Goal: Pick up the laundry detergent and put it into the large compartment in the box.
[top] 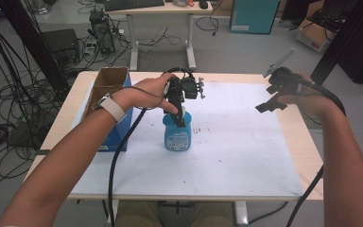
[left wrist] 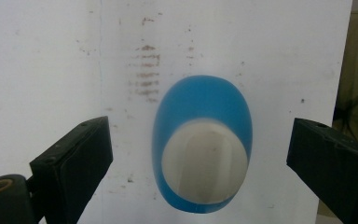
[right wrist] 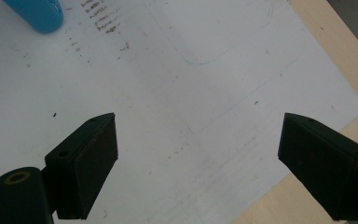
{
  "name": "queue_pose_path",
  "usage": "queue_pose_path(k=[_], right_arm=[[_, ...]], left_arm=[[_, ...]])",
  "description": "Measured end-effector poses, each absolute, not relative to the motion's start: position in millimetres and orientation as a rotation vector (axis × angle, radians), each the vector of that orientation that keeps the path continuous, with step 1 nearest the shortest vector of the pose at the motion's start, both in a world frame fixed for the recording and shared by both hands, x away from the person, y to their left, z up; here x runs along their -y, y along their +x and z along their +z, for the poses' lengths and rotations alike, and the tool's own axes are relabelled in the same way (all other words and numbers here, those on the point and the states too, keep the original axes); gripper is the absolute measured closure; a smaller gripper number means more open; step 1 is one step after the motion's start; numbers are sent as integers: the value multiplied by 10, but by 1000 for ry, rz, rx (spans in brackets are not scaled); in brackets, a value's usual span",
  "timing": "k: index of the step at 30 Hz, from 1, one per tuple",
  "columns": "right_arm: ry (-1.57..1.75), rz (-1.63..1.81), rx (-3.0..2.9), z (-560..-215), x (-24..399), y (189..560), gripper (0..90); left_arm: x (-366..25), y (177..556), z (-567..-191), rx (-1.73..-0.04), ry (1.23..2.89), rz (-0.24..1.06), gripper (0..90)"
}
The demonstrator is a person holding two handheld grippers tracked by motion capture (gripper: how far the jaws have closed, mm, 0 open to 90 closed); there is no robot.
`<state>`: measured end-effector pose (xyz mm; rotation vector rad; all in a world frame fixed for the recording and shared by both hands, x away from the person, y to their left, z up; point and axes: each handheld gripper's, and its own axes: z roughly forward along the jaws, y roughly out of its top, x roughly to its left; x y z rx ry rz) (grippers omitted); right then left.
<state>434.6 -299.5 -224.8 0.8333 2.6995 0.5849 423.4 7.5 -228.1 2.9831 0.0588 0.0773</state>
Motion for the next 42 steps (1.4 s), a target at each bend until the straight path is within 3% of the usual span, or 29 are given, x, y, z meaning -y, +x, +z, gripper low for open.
queue_pose_path(k=[42], right_arm=[[837,574,-2706,-2258,2985,4334,118]], left_arm=[[-68,4258,-2489,-71,2999,65,47]])
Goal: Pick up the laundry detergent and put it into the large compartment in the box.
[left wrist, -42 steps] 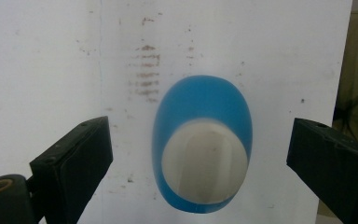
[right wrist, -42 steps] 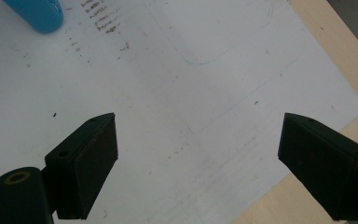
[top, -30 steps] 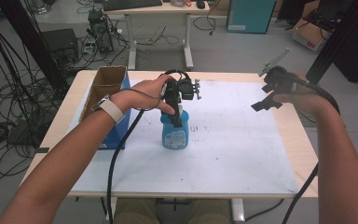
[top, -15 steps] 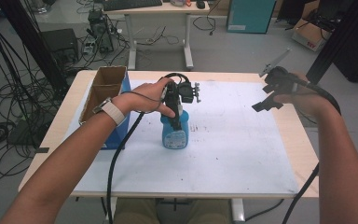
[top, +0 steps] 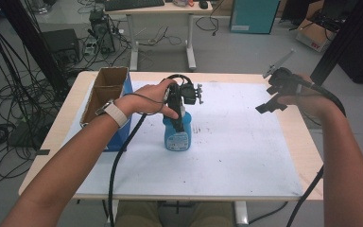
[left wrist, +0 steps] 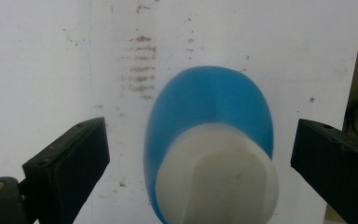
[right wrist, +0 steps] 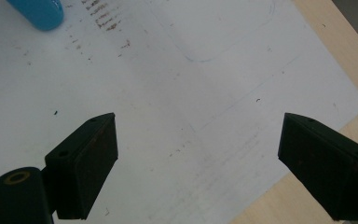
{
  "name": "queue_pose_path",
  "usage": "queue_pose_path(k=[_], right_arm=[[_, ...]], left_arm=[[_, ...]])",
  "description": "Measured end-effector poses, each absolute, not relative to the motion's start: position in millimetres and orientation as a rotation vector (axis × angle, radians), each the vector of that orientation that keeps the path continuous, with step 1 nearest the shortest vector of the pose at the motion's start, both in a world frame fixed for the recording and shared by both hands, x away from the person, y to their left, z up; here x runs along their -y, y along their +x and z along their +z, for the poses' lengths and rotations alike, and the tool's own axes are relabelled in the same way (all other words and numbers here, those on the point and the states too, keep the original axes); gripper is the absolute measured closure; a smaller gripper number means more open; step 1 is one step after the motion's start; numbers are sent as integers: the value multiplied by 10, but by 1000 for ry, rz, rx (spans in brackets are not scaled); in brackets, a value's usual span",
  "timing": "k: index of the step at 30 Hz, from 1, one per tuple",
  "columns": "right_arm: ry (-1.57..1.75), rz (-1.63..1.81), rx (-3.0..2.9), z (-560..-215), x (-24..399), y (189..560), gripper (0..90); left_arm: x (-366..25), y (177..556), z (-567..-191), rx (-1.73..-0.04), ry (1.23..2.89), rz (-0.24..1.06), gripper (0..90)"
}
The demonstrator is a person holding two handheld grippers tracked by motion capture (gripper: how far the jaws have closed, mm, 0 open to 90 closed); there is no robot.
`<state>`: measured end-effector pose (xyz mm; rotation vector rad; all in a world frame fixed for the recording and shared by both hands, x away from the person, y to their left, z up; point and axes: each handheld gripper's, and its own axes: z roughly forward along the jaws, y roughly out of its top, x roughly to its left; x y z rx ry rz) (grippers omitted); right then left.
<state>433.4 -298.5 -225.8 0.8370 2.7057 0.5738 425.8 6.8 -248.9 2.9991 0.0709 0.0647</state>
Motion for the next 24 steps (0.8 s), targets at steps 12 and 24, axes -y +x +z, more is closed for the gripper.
queue_pose_path(k=[12,24], right_arm=[[841,568,-2706,-2255,2992,4327,118],[838,573,-2707,-2261,2982,4343,118]], left_arm=[[-49,4263,-2491,-71,3006,57,53],[-57,4264,-2491,-79,3005,63,57]])
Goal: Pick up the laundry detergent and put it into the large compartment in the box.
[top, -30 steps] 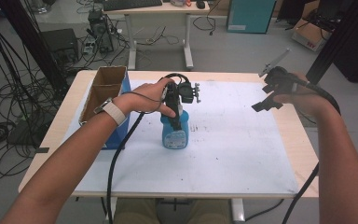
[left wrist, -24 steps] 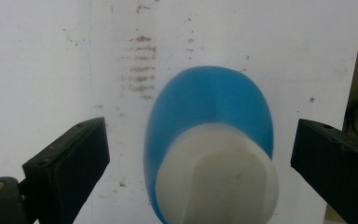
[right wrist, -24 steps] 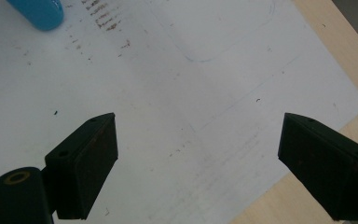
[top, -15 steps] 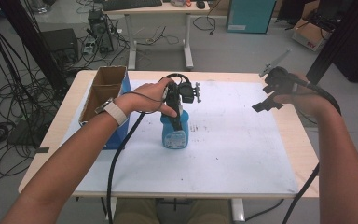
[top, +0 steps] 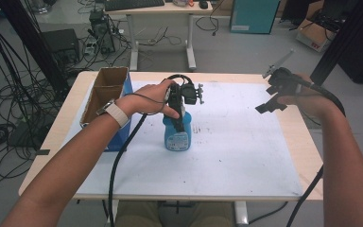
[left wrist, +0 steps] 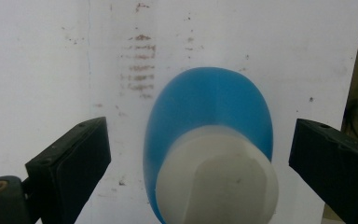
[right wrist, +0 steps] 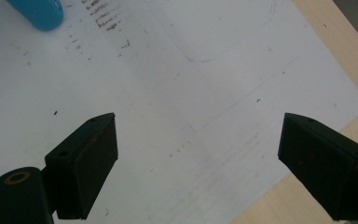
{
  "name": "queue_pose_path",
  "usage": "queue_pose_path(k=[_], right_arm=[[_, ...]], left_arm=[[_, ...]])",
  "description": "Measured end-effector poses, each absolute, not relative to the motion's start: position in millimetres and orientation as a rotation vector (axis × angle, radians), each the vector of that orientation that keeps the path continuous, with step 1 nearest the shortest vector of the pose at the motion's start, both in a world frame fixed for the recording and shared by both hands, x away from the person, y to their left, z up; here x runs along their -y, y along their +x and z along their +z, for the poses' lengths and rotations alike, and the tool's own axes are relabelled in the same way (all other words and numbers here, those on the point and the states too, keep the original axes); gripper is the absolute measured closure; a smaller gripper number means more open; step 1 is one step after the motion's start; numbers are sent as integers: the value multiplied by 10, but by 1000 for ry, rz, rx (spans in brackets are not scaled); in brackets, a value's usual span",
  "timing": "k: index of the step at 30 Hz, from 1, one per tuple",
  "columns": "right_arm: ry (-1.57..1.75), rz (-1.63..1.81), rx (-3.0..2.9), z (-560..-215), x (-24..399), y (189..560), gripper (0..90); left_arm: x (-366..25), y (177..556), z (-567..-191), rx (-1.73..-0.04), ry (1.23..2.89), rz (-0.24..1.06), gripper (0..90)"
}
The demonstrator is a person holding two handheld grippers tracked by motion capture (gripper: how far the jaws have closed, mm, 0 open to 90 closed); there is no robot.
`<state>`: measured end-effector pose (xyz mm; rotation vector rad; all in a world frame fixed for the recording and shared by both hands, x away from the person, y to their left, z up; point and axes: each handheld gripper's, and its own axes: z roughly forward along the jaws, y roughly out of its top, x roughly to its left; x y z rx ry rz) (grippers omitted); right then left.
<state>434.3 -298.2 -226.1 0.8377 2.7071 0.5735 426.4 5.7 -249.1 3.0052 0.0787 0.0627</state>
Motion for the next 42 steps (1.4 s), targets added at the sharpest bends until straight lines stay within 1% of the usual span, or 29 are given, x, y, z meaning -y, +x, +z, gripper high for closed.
queue_pose_path(k=[42], right_arm=[[837,569,-2703,-2224,2969,4328,118]], left_arm=[[-75,4253,-2464,-92,3004,74,58]])
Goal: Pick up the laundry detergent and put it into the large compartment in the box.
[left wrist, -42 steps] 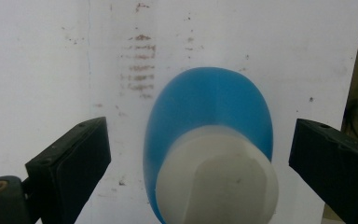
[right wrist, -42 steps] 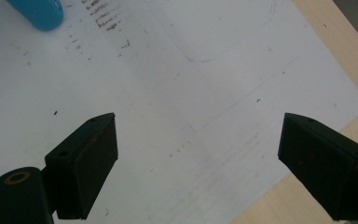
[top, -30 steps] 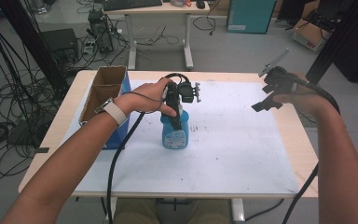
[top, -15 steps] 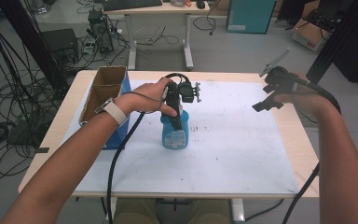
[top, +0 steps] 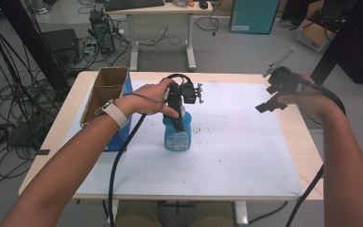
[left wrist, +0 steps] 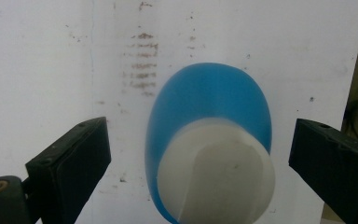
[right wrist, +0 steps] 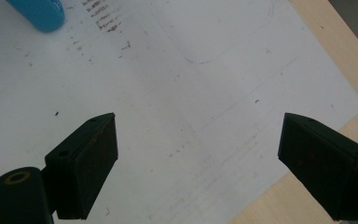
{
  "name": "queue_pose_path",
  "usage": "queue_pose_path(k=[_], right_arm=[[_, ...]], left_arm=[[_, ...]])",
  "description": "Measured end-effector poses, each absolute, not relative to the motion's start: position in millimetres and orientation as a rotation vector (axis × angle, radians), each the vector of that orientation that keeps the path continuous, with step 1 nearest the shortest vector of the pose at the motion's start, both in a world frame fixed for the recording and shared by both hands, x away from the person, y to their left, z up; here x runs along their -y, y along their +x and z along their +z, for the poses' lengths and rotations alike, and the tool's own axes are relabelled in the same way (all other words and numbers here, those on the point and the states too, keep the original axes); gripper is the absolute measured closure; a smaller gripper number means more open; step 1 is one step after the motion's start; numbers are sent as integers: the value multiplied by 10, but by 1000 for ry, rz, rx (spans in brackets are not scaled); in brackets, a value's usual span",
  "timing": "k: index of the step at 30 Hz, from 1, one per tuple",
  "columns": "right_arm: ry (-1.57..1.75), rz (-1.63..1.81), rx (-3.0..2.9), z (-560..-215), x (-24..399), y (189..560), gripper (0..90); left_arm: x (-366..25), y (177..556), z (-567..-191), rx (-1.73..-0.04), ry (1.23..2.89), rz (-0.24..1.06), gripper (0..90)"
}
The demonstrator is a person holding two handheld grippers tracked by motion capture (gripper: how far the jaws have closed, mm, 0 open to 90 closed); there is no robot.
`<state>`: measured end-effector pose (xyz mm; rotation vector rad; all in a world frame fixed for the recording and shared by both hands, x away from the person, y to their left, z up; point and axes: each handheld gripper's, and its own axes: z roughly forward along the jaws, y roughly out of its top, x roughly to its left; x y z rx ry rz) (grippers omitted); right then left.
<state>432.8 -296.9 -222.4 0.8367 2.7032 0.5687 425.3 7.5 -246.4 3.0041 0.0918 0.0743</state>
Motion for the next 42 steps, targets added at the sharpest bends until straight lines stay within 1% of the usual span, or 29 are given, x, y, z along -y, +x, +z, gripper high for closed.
queue_pose_path(k=[42], right_arm=[[843,567,-2706,-2249,2982,4334,118]], left_arm=[[-65,4266,-2479,-93,3015,73,59]])
